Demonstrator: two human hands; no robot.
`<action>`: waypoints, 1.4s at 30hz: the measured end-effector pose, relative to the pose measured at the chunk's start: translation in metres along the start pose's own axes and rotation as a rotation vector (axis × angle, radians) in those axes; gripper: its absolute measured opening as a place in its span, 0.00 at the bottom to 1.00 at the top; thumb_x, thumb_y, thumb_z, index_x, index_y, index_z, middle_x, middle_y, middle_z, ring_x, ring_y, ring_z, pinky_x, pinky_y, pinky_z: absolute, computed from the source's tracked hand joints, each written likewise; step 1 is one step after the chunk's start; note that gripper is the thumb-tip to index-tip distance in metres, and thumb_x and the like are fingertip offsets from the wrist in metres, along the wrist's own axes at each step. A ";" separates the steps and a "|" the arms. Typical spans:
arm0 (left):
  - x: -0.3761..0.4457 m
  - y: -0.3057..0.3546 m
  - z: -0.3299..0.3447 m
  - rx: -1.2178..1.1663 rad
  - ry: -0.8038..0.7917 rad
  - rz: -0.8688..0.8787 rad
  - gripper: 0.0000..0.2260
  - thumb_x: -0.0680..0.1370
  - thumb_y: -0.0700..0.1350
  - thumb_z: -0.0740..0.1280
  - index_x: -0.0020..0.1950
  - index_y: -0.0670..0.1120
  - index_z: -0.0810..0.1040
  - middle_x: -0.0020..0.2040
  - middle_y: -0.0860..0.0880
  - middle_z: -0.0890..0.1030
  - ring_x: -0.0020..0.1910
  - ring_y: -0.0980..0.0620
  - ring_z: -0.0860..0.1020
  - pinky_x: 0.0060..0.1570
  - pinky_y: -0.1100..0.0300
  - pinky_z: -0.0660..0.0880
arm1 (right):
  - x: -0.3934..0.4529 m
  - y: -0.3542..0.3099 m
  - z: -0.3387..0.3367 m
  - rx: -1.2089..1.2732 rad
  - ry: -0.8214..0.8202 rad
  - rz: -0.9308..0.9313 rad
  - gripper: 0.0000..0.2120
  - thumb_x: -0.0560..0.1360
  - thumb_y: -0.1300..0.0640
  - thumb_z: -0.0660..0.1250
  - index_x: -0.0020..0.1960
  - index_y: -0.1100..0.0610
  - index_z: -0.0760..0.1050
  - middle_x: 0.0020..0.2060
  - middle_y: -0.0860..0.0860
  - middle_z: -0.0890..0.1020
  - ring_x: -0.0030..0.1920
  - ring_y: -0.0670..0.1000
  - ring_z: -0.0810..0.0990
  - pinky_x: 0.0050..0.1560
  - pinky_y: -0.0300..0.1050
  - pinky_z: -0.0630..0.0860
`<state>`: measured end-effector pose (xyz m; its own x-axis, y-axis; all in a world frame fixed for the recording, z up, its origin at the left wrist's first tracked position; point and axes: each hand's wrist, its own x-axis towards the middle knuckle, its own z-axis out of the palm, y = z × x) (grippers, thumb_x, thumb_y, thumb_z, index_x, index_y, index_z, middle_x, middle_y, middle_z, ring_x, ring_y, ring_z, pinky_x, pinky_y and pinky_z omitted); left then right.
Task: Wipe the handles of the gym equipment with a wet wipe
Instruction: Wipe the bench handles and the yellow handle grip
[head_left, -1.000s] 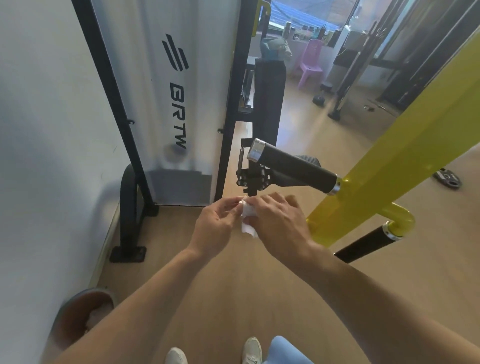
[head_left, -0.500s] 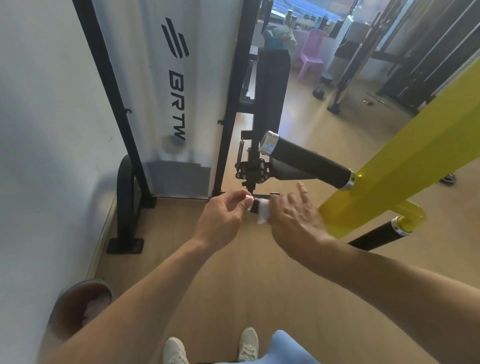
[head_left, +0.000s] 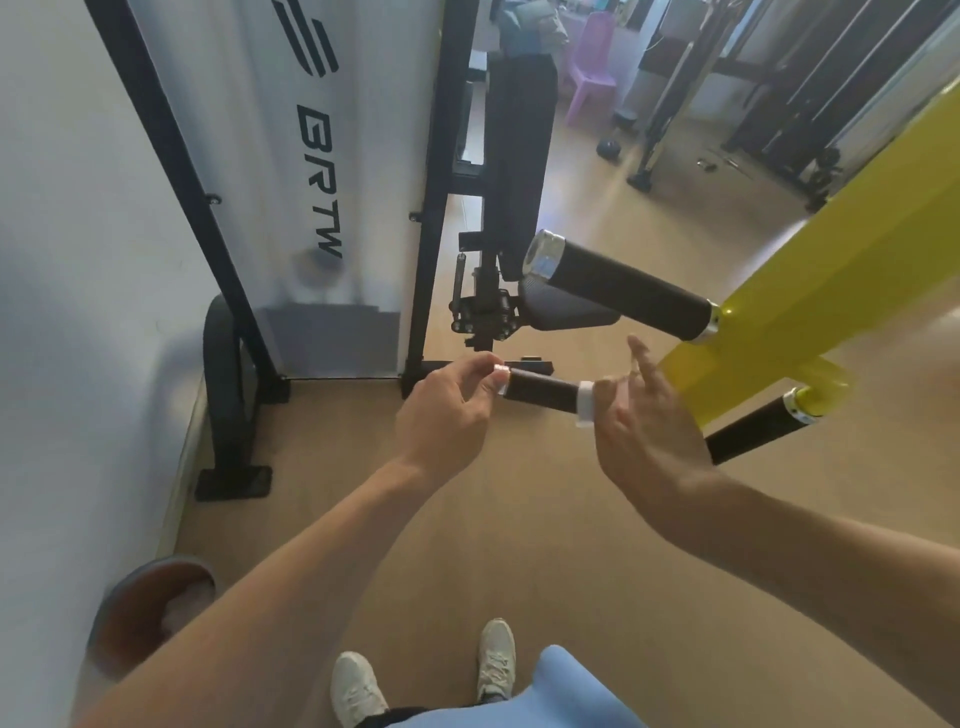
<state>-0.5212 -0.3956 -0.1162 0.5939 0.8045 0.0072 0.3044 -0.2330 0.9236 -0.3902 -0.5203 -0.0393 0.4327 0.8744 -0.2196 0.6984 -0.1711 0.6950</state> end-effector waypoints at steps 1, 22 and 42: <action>-0.002 0.000 0.001 -0.006 0.011 -0.001 0.14 0.81 0.58 0.63 0.62 0.56 0.80 0.57 0.56 0.84 0.58 0.54 0.80 0.55 0.53 0.80 | -0.008 0.002 -0.002 0.000 0.024 -0.031 0.16 0.81 0.61 0.56 0.66 0.69 0.69 0.61 0.67 0.79 0.71 0.68 0.70 0.75 0.62 0.33; -0.085 0.157 0.113 0.214 0.058 0.954 0.08 0.78 0.32 0.66 0.54 0.36 0.83 0.55 0.42 0.83 0.57 0.43 0.81 0.55 0.47 0.77 | -0.086 0.053 0.179 2.155 0.653 0.838 0.15 0.84 0.46 0.57 0.48 0.43 0.82 0.40 0.40 0.86 0.46 0.47 0.81 0.52 0.56 0.80; -0.067 0.178 0.177 0.808 0.244 0.555 0.26 0.77 0.33 0.64 0.76 0.43 0.69 0.76 0.49 0.70 0.79 0.52 0.60 0.79 0.59 0.51 | -0.015 0.078 0.186 1.803 0.661 -0.049 0.21 0.78 0.39 0.58 0.58 0.56 0.69 0.45 0.53 0.81 0.43 0.56 0.79 0.42 0.50 0.73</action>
<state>-0.3751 -0.5876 -0.0196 0.6639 0.5386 0.5188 0.4982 -0.8359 0.2303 -0.2362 -0.6309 -0.1089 0.4469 0.8259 0.3439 0.5656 0.0370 -0.8238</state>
